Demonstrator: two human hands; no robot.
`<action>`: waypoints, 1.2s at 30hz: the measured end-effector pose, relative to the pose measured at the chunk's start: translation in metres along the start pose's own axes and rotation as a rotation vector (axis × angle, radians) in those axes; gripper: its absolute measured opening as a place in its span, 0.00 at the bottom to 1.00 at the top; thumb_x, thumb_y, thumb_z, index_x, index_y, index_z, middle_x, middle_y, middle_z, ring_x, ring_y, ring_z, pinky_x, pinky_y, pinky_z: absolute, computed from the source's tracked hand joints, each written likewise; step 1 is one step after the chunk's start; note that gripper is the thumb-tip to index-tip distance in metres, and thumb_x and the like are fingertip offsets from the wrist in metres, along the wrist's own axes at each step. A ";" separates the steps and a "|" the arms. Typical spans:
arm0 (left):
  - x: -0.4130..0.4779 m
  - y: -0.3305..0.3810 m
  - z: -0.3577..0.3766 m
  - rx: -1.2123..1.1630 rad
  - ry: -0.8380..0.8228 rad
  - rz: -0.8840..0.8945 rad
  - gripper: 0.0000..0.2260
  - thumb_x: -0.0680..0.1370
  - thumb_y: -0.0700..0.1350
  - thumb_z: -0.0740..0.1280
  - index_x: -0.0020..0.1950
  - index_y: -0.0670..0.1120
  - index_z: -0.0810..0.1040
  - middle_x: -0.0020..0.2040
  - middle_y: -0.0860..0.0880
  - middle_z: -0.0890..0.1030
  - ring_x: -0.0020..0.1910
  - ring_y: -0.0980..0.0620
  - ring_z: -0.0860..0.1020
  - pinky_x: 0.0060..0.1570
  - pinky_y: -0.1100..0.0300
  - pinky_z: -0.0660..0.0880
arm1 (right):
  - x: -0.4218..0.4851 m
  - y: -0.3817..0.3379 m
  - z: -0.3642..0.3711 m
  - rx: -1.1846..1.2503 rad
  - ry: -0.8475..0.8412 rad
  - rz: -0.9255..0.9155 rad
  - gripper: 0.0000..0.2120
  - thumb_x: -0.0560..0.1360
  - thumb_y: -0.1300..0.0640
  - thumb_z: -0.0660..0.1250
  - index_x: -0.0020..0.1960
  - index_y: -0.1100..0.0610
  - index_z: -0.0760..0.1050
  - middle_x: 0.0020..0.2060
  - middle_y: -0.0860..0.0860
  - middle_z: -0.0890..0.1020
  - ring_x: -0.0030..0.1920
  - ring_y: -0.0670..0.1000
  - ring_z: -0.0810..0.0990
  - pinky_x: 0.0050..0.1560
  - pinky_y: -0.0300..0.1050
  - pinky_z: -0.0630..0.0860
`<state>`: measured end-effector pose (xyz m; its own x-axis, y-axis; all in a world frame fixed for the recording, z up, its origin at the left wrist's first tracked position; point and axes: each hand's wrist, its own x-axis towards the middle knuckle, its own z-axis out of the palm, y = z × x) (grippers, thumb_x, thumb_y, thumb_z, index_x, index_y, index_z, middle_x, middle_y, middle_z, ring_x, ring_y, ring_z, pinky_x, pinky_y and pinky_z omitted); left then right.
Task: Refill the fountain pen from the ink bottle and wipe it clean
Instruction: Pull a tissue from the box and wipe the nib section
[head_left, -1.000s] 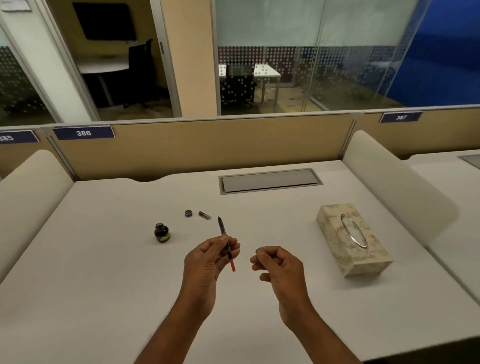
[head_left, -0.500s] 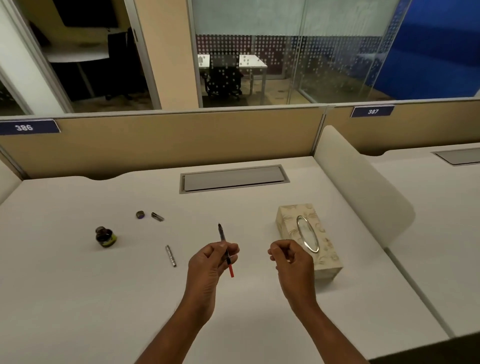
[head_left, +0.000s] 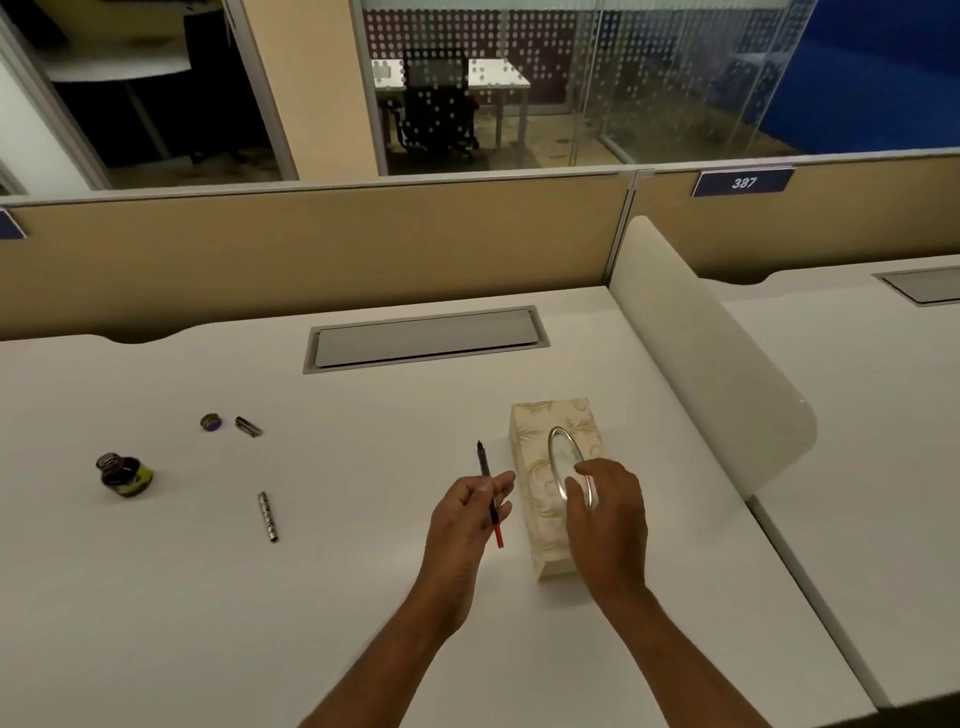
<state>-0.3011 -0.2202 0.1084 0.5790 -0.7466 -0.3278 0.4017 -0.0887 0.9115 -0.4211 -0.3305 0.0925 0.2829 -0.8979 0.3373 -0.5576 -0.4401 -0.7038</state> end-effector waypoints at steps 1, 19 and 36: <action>0.003 -0.003 0.002 0.066 -0.015 0.011 0.10 0.84 0.53 0.63 0.55 0.53 0.83 0.61 0.57 0.85 0.62 0.54 0.83 0.70 0.51 0.73 | 0.002 0.003 0.003 -0.021 -0.005 -0.019 0.09 0.75 0.62 0.72 0.55 0.57 0.79 0.52 0.52 0.84 0.55 0.54 0.80 0.53 0.51 0.80; 0.038 -0.041 0.018 0.413 -0.196 0.308 0.10 0.87 0.46 0.54 0.56 0.44 0.73 0.57 0.58 0.83 0.54 0.61 0.81 0.44 0.67 0.78 | 0.022 0.027 0.024 -0.309 -0.126 -0.007 0.11 0.75 0.58 0.73 0.55 0.62 0.82 0.61 0.60 0.82 0.60 0.62 0.78 0.55 0.57 0.79; 0.046 -0.040 -0.002 0.726 -0.382 0.416 0.10 0.87 0.49 0.52 0.65 0.55 0.70 0.47 0.73 0.78 0.43 0.58 0.75 0.38 0.79 0.68 | 0.035 0.024 0.027 -0.302 -0.146 0.061 0.03 0.73 0.61 0.72 0.43 0.59 0.84 0.62 0.56 0.81 0.61 0.58 0.76 0.54 0.54 0.76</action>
<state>-0.2892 -0.2493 0.0566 0.2510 -0.9668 0.0484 -0.4052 -0.0595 0.9123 -0.4032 -0.3724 0.0704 0.3386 -0.9213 0.1913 -0.7770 -0.3885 -0.4954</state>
